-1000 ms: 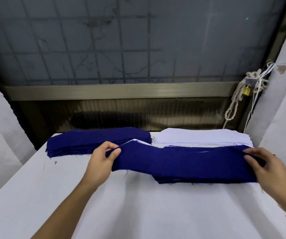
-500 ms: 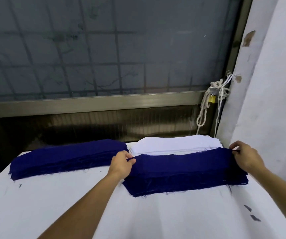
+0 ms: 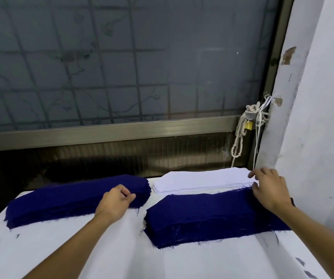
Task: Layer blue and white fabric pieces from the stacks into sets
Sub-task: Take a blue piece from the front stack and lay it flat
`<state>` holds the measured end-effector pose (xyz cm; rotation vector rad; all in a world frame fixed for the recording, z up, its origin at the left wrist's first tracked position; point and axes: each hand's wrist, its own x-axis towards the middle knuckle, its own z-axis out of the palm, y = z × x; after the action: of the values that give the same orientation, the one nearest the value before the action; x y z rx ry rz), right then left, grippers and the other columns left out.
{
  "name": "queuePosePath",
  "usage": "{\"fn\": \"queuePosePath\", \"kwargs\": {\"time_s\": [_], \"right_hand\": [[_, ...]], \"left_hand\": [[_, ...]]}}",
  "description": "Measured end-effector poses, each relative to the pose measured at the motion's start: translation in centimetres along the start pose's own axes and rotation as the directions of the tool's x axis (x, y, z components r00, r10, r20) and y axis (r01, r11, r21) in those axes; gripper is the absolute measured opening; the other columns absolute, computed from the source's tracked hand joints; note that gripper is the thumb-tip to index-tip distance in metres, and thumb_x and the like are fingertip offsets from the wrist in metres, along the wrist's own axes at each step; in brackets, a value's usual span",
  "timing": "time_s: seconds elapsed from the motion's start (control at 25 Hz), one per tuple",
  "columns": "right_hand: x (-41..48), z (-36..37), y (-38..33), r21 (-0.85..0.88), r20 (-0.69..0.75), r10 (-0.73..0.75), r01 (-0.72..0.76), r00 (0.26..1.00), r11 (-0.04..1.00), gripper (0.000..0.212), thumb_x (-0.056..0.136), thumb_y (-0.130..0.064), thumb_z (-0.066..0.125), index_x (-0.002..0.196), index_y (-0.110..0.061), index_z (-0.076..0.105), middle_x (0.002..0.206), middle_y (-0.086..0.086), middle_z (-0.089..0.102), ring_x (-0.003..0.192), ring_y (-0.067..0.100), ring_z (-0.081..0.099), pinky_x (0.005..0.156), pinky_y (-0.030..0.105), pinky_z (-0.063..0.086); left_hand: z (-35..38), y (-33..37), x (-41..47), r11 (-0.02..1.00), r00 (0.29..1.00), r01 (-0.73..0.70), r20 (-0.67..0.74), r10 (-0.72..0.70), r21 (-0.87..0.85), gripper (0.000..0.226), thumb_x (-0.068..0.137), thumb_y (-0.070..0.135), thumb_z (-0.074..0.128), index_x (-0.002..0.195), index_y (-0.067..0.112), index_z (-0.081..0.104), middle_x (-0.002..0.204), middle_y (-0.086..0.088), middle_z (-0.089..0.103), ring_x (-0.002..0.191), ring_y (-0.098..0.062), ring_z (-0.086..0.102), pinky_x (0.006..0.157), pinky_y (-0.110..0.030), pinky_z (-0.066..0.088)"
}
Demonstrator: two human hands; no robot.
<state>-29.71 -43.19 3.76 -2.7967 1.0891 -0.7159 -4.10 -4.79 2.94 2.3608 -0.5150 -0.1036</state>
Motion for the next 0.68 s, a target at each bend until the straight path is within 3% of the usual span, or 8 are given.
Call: {"fn": "queuePosePath", "kwargs": {"time_s": [0.12, 0.28, 0.36, 0.56, 0.68], "right_hand": [[1.3, 0.2, -7.0, 0.208, 0.006, -0.139, 0.135, 0.990, 0.969, 0.022, 0.093, -0.014, 0.067, 0.106, -0.031, 0.064, 0.102, -0.008, 0.065, 0.100, 0.012, 0.056, 0.086, 0.031, 0.052], [2.5, 2.7, -16.4, 0.415, 0.127, -0.205, 0.136, 0.971, 0.900, 0.020, 0.097, -0.016, 0.062, 0.100, -0.035, 0.062, 0.098, -0.012, 0.063, 0.089, 0.005, 0.058, 0.070, 0.014, 0.045], [2.9, 4.5, -20.6, 0.474, 0.186, -0.243, 0.130, 0.952, 0.871, 0.020, 0.098, -0.016, 0.061, 0.100, -0.036, 0.062, 0.099, -0.010, 0.063, 0.085, 0.007, 0.061, 0.069, 0.015, 0.048], [3.7, 8.1, -27.7, 0.492, 0.254, -0.370, 0.210, 0.894, 0.845, 0.019, 0.097, -0.015, 0.060, 0.097, -0.033, 0.062, 0.087, -0.012, 0.065, 0.081, 0.008, 0.062, 0.070, 0.026, 0.054], [3.8, 10.1, -30.8, 0.486, 0.256, -0.447, 0.286, 0.857, 0.826, 0.012, 0.098, -0.022, 0.059, 0.097, -0.034, 0.061, 0.093, -0.015, 0.061, 0.090, 0.008, 0.057, 0.074, 0.021, 0.048]], "left_hand": [[-3.9, -2.1, 1.8, 1.000, 0.996, -0.002, -0.084, 0.001, -0.007, 0.010, 0.099, 0.035, 0.064, 0.098, 0.026, 0.061, 0.081, 0.005, 0.068, 0.081, -0.010, 0.065, 0.073, -0.031, 0.053], [-7.9, -4.9, 4.4, 1.000, 0.996, -0.014, -0.087, 0.016, 0.019, 0.005, 0.102, 0.029, 0.060, 0.099, 0.025, 0.061, 0.094, 0.001, 0.069, 0.088, -0.014, 0.065, 0.087, -0.041, 0.056], [-8.9, -6.4, 5.6, 0.996, 0.999, -0.018, -0.049, 0.022, 0.083, 0.005, 0.102, 0.029, 0.058, 0.104, 0.026, 0.061, 0.102, 0.002, 0.067, 0.092, -0.012, 0.064, 0.090, -0.039, 0.056], [-9.1, -9.6, 8.0, 0.954, 0.999, -0.036, 0.033, 0.027, 0.298, 0.032, 0.101, 0.036, 0.059, 0.131, 0.024, 0.056, 0.128, 0.003, 0.057, 0.113, -0.014, 0.058, 0.102, -0.034, 0.050], [-8.3, -10.6, 9.1, 0.944, 0.999, -0.046, 0.035, 0.037, 0.327, 0.023, 0.098, 0.035, 0.064, 0.119, 0.024, 0.060, 0.119, 0.003, 0.058, 0.106, -0.013, 0.058, 0.100, -0.034, 0.051]]}}
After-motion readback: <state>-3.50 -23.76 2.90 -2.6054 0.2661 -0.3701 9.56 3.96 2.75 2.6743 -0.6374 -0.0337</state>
